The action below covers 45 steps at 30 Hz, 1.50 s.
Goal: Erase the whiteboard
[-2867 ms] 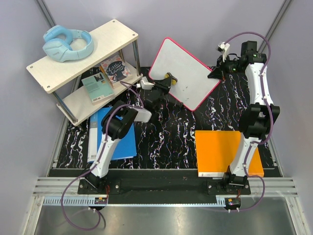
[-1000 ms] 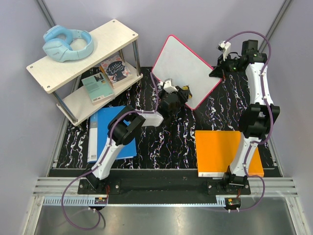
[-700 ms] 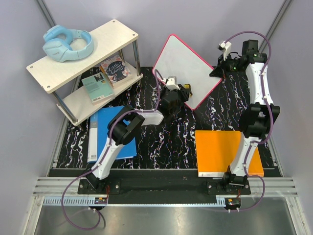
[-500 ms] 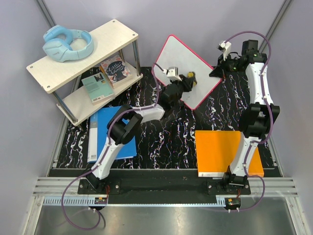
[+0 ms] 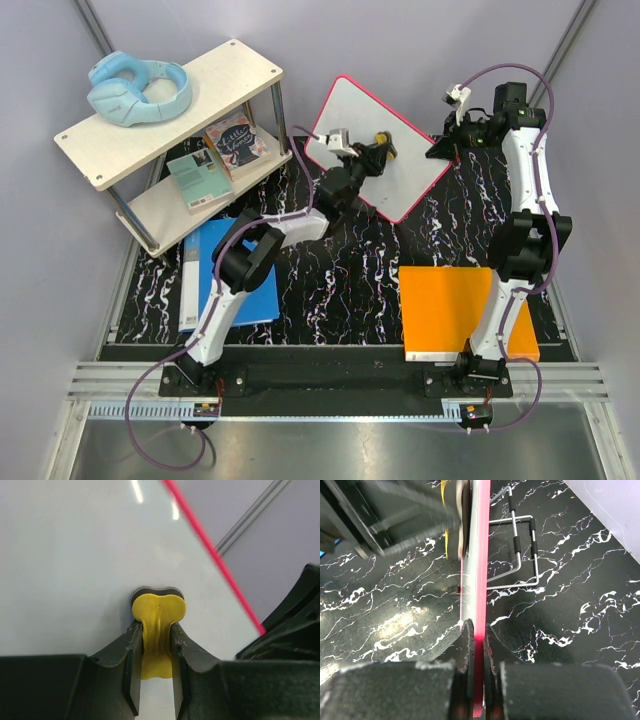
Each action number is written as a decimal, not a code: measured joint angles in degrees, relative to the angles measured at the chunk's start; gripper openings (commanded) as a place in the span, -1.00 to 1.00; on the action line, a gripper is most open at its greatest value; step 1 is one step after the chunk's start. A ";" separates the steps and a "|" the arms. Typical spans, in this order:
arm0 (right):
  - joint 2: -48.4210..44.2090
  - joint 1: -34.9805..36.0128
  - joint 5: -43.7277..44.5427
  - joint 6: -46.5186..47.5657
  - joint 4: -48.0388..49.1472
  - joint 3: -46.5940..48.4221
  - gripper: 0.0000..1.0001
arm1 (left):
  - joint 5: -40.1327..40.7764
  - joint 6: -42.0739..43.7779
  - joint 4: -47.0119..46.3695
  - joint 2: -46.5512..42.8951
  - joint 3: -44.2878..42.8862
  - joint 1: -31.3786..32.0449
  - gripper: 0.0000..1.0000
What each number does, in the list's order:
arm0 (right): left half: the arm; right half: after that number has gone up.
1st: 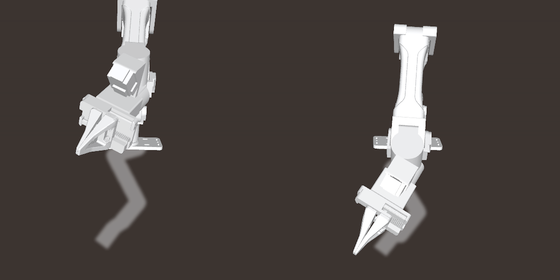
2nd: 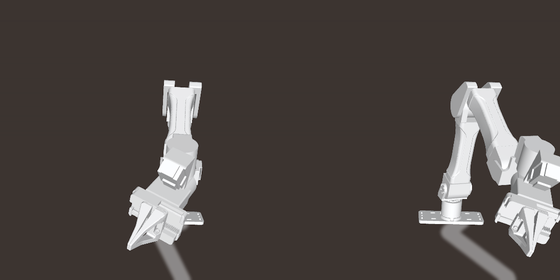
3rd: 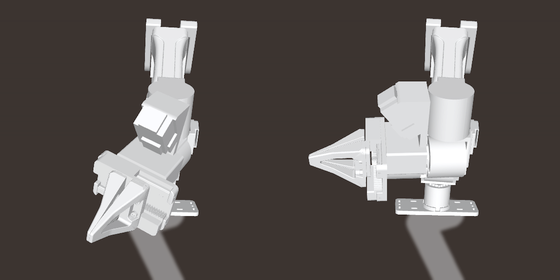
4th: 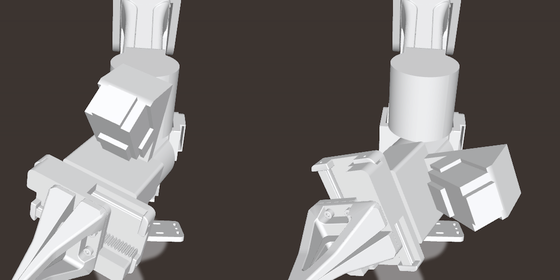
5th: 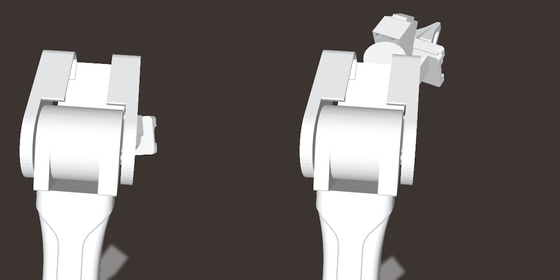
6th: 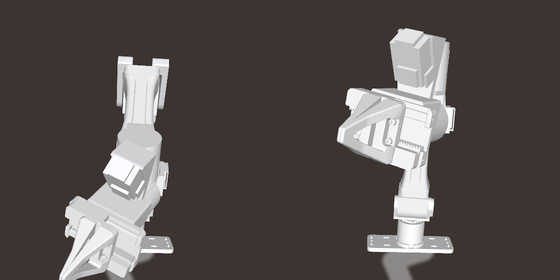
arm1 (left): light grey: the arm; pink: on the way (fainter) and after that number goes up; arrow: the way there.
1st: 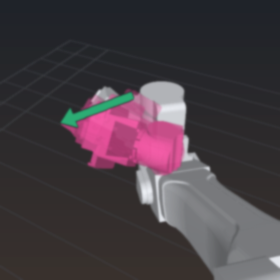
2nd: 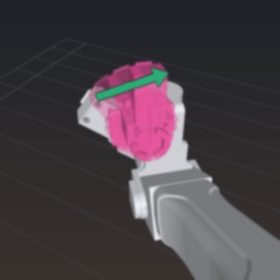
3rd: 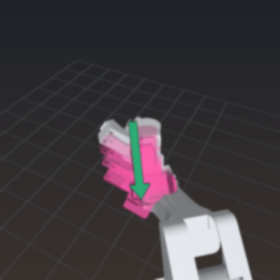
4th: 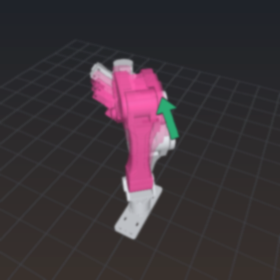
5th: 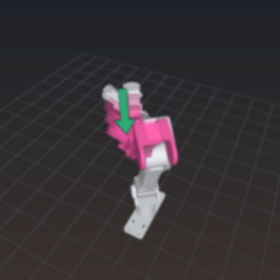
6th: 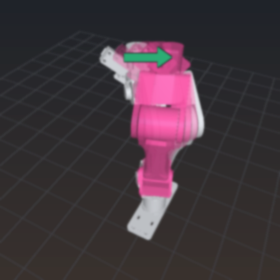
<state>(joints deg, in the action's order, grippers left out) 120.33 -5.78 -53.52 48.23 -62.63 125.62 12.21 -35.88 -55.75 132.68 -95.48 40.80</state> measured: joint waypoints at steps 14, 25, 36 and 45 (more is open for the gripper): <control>-0.20 0.24 -0.66 1.88 -0.70 0.00 -1.00 | 6.43 -22.43 0.28 0.28 15.63 3.54 -1.00; -0.24 0.24 -1.05 2.60 -1.09 0.00 -1.00 | 7.98 -39.43 3.82 0.83 18.43 5.40 -1.00; -0.28 0.26 -1.11 3.02 -1.29 0.00 -1.00 | 9.99 -43.69 12.76 1.53 16.65 5.38 -1.00; -0.35 0.26 -0.42 2.93 -1.29 0.04 -1.00 | 9.70 -48.00 13.75 3.26 14.49 6.05 -1.00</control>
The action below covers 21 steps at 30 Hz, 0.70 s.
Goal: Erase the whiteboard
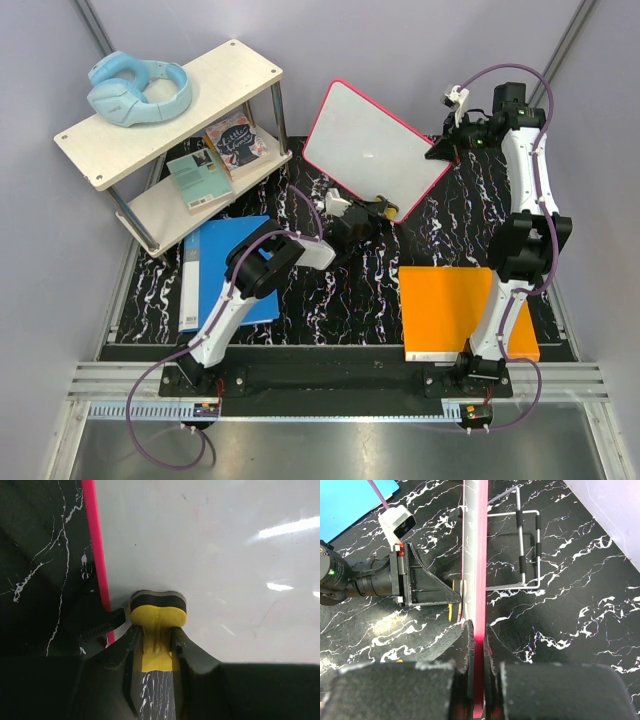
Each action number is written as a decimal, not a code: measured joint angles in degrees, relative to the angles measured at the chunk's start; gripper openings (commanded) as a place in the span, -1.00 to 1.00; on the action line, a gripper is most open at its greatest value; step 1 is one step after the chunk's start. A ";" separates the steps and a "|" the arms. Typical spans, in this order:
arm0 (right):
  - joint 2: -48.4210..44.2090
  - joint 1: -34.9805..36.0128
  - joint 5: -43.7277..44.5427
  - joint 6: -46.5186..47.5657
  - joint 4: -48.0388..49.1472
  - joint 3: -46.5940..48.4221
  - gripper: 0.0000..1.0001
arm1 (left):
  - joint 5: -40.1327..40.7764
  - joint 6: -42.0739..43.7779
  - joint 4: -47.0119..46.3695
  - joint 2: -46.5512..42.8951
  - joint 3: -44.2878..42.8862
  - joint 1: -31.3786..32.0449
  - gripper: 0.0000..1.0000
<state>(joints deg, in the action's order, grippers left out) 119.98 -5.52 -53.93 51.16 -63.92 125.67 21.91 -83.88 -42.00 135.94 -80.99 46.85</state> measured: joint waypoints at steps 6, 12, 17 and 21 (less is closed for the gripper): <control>0.00 0.00 0.02 -0.02 0.00 0.00 -1.00 | -0.02 -1.03 -0.17 0.13 -0.04 0.13 -1.00; 0.00 0.00 0.22 0.07 0.11 0.04 -1.00 | 0.24 -1.66 -0.04 0.90 -1.07 0.61 -1.00; 0.00 0.00 0.20 0.24 0.09 0.11 -1.00 | -0.63 -0.79 1.25 1.60 -2.86 2.05 -1.00; 0.00 0.00 -0.20 0.48 -0.11 0.07 -1.00 | -2.71 0.42 1.14 2.34 -4.15 3.41 -1.00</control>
<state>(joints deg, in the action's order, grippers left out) 119.98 -5.52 -54.13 51.64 -64.03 125.73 19.20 -83.46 -40.86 138.28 -85.14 50.26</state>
